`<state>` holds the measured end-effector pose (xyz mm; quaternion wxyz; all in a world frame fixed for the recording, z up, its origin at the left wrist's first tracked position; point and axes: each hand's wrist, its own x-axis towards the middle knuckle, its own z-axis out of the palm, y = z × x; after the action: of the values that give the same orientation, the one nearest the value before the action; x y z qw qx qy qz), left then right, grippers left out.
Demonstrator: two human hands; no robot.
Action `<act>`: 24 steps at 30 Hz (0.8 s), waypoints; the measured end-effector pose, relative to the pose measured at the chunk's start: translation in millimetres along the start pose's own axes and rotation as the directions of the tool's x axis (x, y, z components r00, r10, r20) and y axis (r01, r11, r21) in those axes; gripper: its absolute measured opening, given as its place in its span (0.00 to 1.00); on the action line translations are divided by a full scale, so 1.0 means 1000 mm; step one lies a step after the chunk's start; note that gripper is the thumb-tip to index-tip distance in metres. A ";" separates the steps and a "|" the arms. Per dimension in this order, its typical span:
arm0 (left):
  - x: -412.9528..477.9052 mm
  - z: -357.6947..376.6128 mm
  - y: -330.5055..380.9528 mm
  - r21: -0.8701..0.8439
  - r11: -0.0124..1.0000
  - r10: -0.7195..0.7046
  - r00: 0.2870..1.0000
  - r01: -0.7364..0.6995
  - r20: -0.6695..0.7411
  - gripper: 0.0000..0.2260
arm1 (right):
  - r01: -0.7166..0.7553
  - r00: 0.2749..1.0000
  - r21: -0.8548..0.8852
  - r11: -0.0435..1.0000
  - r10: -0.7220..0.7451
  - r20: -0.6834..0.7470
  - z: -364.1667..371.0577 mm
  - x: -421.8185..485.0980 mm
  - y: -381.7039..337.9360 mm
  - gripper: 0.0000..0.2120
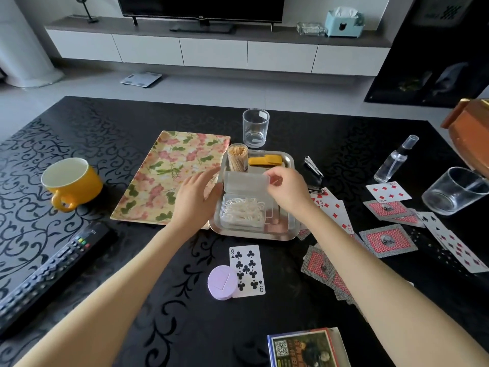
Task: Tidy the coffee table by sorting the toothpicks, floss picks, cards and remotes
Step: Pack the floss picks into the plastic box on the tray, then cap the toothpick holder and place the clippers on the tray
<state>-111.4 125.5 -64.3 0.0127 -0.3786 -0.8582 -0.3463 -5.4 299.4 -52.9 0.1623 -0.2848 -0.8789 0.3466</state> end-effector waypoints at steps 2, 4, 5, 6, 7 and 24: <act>-0.003 -0.003 -0.001 -0.009 0.998 0.060 0.998 -0.060 0.019 0.17 | 0.134 0.991 -0.077 0.988 -0.132 0.038 -0.004 -0.018 0.003 0.12; -0.006 -0.003 -0.006 -0.027 0.985 0.174 0.982 -0.172 0.073 0.17 | 0.256 0.965 -0.168 0.952 -0.240 0.108 -0.005 -0.035 0.009 0.13; -0.008 -0.002 -0.009 -0.037 0.974 0.225 0.967 -0.222 0.117 0.17 | 0.303 0.950 -0.213 0.929 -0.276 0.146 -0.005 -0.042 0.012 0.14; -0.010 0.000 -0.013 -0.040 0.963 0.269 0.950 -0.266 0.160 0.17 | 0.337 0.937 -0.251 0.907 -0.298 0.181 -0.003 -0.047 0.017 0.16; -0.012 0.003 -0.017 -0.042 0.951 0.308 0.931 -0.306 0.194 0.15 | 0.361 0.927 -0.275 0.891 -0.310 0.211 -0.002 -0.052 0.020 0.17; -0.013 0.010 -0.012 0.366 0.560 0.631 0.669 -0.743 0.393 0.16 | 0.576 0.793 -0.634 0.516 -0.542 0.279 0.021 -0.053 0.025 0.17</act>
<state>-107.3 117.9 -82.4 0.1511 -0.7028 -0.6942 -0.0363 36.1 271.2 -90.2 0.1262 -0.0182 -0.9892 -0.0716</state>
